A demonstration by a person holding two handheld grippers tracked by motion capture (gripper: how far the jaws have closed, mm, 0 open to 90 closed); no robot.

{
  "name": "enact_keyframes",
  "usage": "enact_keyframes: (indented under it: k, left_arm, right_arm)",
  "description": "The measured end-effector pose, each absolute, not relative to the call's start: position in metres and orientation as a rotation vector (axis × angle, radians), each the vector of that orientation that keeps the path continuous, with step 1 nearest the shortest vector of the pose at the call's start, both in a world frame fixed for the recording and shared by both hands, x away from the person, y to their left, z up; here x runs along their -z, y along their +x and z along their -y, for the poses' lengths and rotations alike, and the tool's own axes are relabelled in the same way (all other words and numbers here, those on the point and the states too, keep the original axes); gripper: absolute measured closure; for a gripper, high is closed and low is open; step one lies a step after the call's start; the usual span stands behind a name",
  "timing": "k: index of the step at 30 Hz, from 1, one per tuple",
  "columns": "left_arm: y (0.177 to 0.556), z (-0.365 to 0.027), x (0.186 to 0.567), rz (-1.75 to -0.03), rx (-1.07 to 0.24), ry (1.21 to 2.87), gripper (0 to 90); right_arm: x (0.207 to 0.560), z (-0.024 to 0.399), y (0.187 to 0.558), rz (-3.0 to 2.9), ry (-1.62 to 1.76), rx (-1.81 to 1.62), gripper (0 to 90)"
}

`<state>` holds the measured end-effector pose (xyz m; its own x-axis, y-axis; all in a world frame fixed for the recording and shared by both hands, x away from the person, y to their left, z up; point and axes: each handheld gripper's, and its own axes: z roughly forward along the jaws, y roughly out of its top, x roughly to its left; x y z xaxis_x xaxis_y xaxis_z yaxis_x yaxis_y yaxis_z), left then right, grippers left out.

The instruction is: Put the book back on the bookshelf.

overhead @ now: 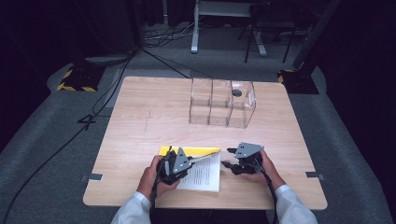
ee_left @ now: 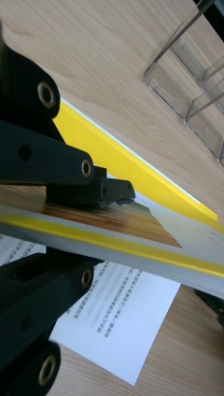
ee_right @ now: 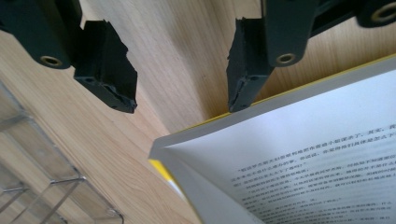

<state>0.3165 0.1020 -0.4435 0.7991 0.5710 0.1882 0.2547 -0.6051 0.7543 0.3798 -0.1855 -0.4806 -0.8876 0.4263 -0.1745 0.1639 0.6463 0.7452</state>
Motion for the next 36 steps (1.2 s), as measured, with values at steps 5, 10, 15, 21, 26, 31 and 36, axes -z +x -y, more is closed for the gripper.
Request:
enact_keyframes:
  k: [5, 10, 15, 21, 26, 31, 36]
  left_arm:
    - [0.316, -0.107, 0.442, -0.612, -0.538, 2.207, 78.4]
    - [0.316, -0.111, 0.440, -0.625, -0.530, 2.181, 78.5]
    - [0.316, -0.112, 0.441, -0.622, -0.514, 2.176, 78.1]
    - [0.314, -0.116, 0.442, -0.645, -0.452, 2.170, 75.8]
    - [0.304, -0.120, 0.444, -0.658, -0.457, 2.175, 73.6]
    - [0.299, -0.120, 0.449, -0.659, -0.460, 2.157, 73.8]
    - [0.306, -0.110, 0.449, -0.627, -0.415, 2.119, 74.2]
  right_arm:
    - [0.485, 0.184, 0.383, -2.524, 0.509, -1.131, 41.5]
    - [0.490, 0.183, 0.386, -2.536, 0.533, -1.086, 41.6]
    - [0.490, 0.179, 0.388, -2.519, 0.551, -1.217, 39.5]
    - [0.482, 0.178, 0.384, -2.471, 0.559, -1.324, 41.4]
    - [0.471, 0.174, 0.380, -2.429, 0.570, -1.426, 43.1]
    - [0.464, 0.167, 0.376, -2.429, 0.540, -1.447, 43.2]
    - [0.464, 0.162, 0.376, -2.436, 0.545, -1.444, 43.0]
